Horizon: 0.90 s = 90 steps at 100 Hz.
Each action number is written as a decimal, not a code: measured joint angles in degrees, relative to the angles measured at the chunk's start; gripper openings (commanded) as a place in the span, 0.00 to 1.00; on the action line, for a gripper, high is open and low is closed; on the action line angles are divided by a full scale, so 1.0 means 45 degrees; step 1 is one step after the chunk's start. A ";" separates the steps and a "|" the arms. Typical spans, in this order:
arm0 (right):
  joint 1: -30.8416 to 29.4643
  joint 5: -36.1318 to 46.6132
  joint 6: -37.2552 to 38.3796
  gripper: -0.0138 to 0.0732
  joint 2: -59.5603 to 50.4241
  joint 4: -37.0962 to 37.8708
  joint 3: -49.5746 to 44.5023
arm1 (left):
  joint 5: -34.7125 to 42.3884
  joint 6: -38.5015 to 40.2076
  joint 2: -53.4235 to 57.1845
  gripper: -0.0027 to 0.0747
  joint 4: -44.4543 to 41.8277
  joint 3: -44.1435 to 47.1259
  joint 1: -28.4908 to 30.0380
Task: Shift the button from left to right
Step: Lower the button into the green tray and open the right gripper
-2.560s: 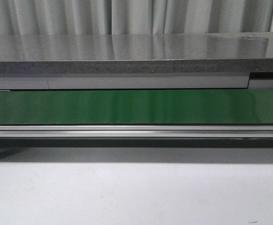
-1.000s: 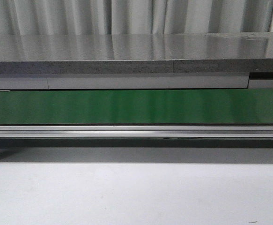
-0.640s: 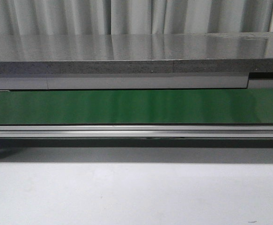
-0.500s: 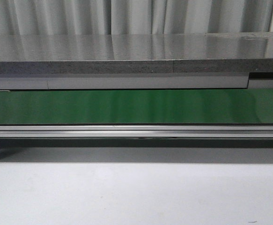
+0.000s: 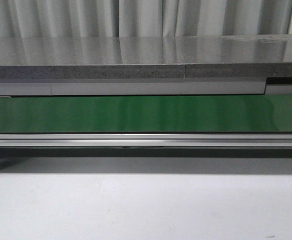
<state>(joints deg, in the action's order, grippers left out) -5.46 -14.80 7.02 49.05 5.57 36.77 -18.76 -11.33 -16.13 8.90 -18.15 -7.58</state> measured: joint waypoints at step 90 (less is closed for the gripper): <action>0.0519 -0.1193 0.0000 0.08 -0.8220 -0.0375 -0.3477 | 0.0000 0.0000 0.0000 0.04 0.0000 0.0000 0.0000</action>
<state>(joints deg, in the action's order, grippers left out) -3.12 -20.17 7.02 12.06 3.88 21.13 -18.76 -11.33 -16.13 8.90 -18.15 -7.58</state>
